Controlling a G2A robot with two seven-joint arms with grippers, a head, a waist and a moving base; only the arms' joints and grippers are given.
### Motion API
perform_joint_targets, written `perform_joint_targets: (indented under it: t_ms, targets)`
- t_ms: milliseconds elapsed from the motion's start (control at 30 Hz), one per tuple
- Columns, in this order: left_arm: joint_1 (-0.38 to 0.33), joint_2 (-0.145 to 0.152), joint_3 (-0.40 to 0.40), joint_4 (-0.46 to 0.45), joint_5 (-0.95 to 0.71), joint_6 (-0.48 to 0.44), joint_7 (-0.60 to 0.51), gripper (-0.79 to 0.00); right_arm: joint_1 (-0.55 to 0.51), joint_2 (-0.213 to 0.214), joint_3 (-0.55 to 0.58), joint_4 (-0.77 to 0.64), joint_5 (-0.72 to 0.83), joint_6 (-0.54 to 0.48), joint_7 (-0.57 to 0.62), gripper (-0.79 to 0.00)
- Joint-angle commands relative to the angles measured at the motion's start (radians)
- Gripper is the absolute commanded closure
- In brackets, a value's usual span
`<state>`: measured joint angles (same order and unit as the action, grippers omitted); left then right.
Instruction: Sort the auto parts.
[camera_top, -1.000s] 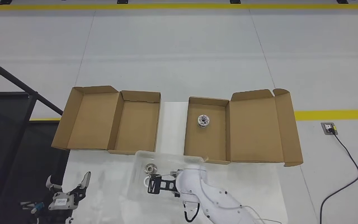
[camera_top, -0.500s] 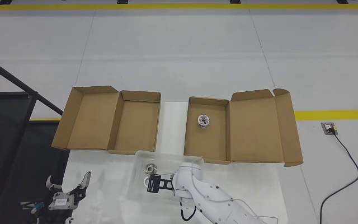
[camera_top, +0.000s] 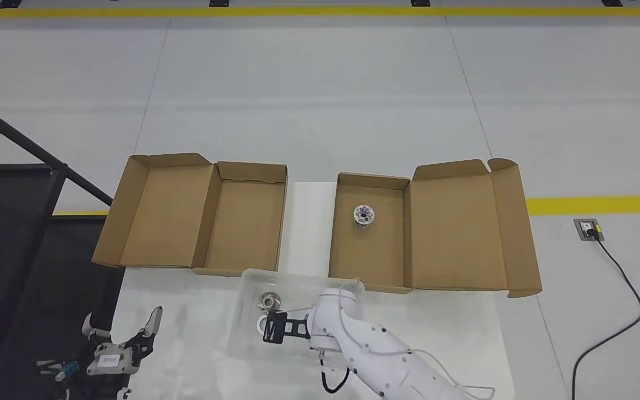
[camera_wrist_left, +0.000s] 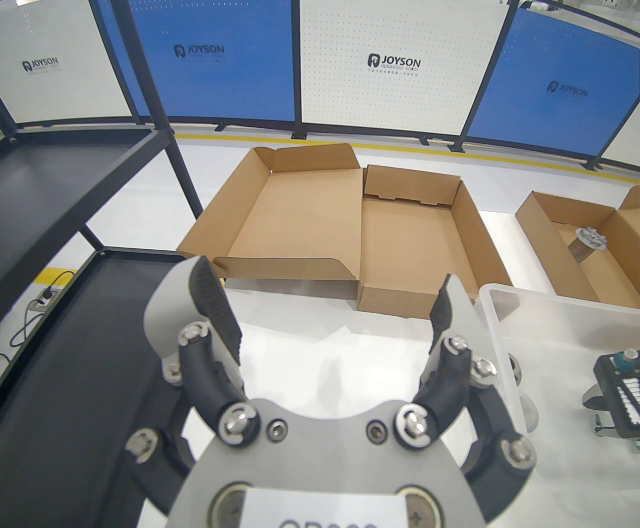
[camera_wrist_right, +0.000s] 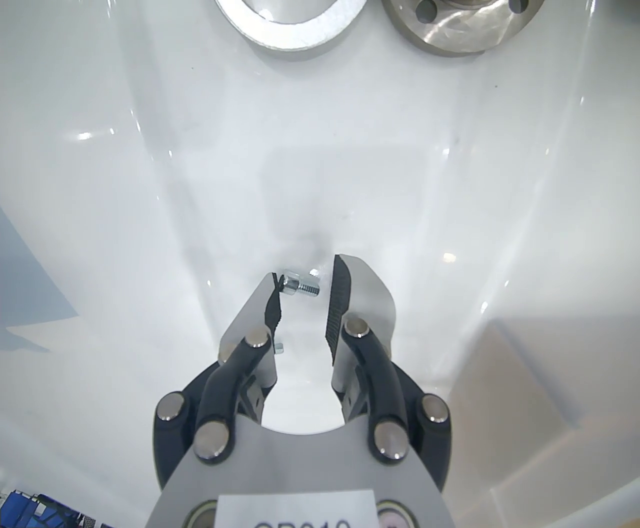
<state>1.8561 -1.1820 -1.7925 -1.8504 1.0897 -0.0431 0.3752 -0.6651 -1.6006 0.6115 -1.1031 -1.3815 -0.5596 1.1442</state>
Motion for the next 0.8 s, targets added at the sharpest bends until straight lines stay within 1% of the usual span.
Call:
perform_joint_targets:
  t_ms: [0,100,133,167,233,267,400,533,600,700,733,767]
  targets:
    - [0.0,0.0,0.0,0.0,0.0,0.0,0.0,-0.785,0.001,-0.002,0.0,0.005,0.002,0.0,-0.002,-0.209]
    - [0.0,0.0,0.0,0.0,0.0,0.0,0.0,-0.785,0.007,-0.004,0.002,0.016,0.003,-0.002,-0.007,-0.185]
    - [0.0,0.0,0.0,0.0,0.0,0.0,0.0,-0.785,0.008,-0.004,0.003,0.018,0.002,-0.003,-0.009,-0.16]
    - [0.0,0.0,0.0,0.0,0.0,0.0,0.0,-0.785,0.009,-0.005,0.003,0.02,0.002,-0.004,-0.009,-0.089]
    - [0.0,0.0,0.0,0.0,0.0,0.0,0.0,-0.785,0.012,-0.005,0.006,0.017,-0.001,-0.001,-0.011,-0.043]
    - [0.0,0.0,0.0,0.0,0.0,0.0,0.0,-0.785,0.012,-0.005,0.008,0.011,-0.004,-0.001,-0.011,0.0]
    - [0.0,0.0,0.0,0.0,0.0,0.0,0.0,-0.785,0.008,0.001,0.021,-0.024,-0.02,0.0,-0.007,0.0]
    - [0.0,0.0,0.0,0.0,0.0,0.0,0.0,-0.785,-0.008,0.018,0.054,-0.114,-0.05,-0.009,-0.002,0.0]
    - [0.0,0.0,0.0,0.0,0.0,0.0,0.0,-0.785,-0.024,0.032,0.085,-0.183,-0.07,-0.022,-0.003,0.0]
    - [0.0,0.0,0.0,0.0,0.0,0.0,0.0,-0.785,-0.062,0.059,0.15,-0.323,-0.11,-0.04,-0.007,0.0]
    - [0.0,0.0,0.0,0.0,0.0,0.0,0.0,-0.785,-0.085,0.072,0.182,-0.394,-0.133,-0.038,-0.005,0.0]
    - [0.0,0.0,0.0,0.0,0.0,0.0,0.0,-0.785,-0.099,0.077,0.197,-0.425,-0.143,-0.037,-0.003,0.0]
